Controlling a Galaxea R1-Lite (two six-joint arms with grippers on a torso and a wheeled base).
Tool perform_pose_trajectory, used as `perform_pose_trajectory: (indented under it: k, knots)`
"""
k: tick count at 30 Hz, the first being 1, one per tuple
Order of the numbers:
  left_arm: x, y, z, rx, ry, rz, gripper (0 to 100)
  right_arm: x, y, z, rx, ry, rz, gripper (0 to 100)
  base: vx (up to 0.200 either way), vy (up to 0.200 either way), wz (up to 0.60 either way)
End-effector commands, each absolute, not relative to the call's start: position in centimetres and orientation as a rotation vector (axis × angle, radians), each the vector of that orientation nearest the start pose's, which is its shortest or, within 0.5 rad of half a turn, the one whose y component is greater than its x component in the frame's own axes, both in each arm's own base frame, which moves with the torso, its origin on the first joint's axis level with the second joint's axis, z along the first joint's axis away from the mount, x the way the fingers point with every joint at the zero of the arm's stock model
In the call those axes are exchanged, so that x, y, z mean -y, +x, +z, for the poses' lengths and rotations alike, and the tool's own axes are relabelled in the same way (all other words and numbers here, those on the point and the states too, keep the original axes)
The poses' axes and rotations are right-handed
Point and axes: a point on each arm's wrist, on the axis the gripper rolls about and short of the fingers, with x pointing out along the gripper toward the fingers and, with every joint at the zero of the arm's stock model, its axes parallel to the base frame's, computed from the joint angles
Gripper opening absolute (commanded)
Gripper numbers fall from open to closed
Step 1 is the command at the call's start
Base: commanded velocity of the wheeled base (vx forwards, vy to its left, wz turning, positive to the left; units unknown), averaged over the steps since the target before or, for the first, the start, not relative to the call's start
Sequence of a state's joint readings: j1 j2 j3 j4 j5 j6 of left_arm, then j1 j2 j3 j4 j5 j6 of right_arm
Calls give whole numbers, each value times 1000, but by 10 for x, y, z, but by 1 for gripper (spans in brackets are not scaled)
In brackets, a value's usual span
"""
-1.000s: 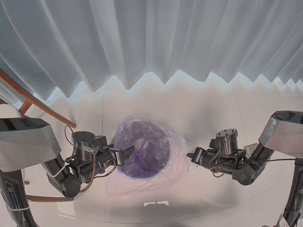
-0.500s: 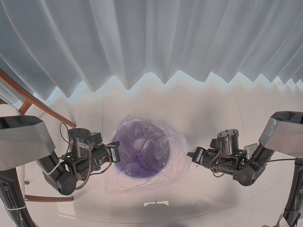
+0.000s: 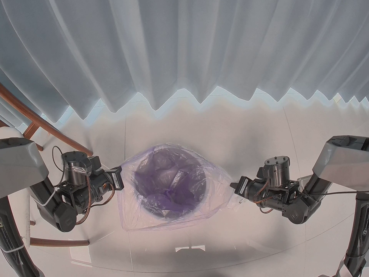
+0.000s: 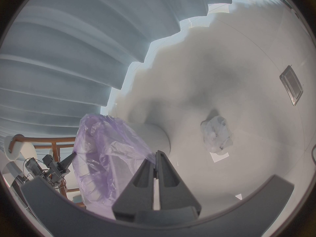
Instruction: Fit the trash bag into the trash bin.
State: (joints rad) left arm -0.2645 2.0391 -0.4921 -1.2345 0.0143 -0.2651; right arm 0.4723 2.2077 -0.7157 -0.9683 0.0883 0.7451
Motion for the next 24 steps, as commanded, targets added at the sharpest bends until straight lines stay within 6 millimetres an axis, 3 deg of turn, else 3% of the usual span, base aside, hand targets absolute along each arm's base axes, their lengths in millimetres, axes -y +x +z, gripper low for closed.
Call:
perform_pose_trajectory:
  k: [1, 11, 19, 24]
  knots:
    - [83, 323, 47, -331, -223, -191, 0, -166, 332, 24, -652, 620, 319, 0, 0, 0, 0]
    - [77, 343, 37, -317, -232, -146, 0, -164, 353, 32, -587, 644, 318, 0, 0, 0, 0]
    - [69, 347, 23, -353, -234, -116, 0, -165, 356, 20, -610, 639, 305, 0, 0, 0, 0]
    - [70, 339, 9, -412, -229, -122, 0, -165, 348, 7, -662, 621, 292, 0, 0, 0, 0]
